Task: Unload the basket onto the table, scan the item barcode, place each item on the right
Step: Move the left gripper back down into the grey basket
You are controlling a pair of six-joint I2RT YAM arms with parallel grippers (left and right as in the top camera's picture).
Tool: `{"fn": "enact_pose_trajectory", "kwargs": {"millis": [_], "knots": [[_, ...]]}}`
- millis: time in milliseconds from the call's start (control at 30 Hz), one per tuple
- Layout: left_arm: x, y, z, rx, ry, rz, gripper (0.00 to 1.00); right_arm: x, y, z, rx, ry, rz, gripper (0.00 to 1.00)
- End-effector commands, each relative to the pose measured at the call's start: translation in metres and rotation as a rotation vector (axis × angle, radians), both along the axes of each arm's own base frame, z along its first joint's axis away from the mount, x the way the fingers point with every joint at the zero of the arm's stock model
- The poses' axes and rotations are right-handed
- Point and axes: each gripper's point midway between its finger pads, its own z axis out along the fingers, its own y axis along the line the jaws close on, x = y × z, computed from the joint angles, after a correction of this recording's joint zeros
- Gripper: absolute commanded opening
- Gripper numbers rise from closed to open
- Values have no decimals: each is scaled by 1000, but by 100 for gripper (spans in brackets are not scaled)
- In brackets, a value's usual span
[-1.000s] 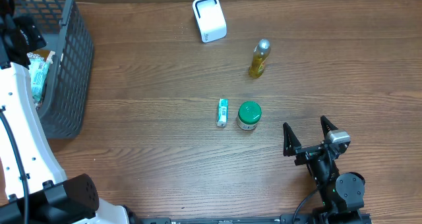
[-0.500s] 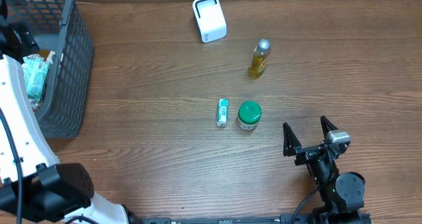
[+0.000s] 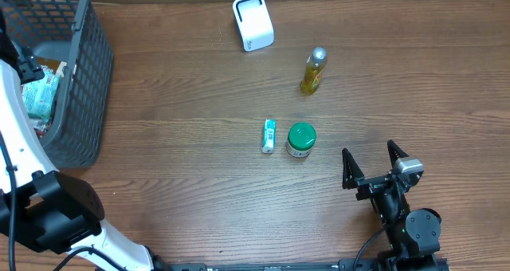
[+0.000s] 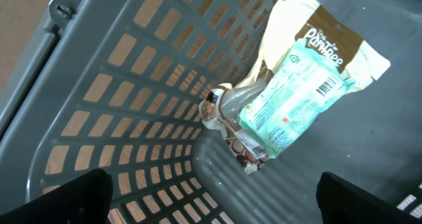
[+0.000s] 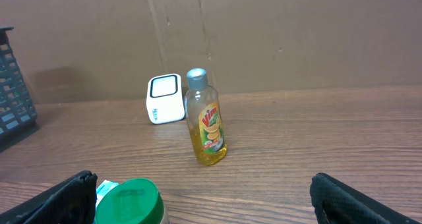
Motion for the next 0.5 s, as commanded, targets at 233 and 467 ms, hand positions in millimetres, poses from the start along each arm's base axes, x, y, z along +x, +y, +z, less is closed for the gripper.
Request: {"fn": "enact_pose_trajectory", "kwargs": {"millis": [233, 467], "knots": [[-8, 14, -3, 3, 23, 21, 100, 0, 0, -2, -3, -4, -1, 100], [-11, 18, -3, 9, 38, 10, 100, 0, 0, -2, -3, -4, -2, 100]]}}
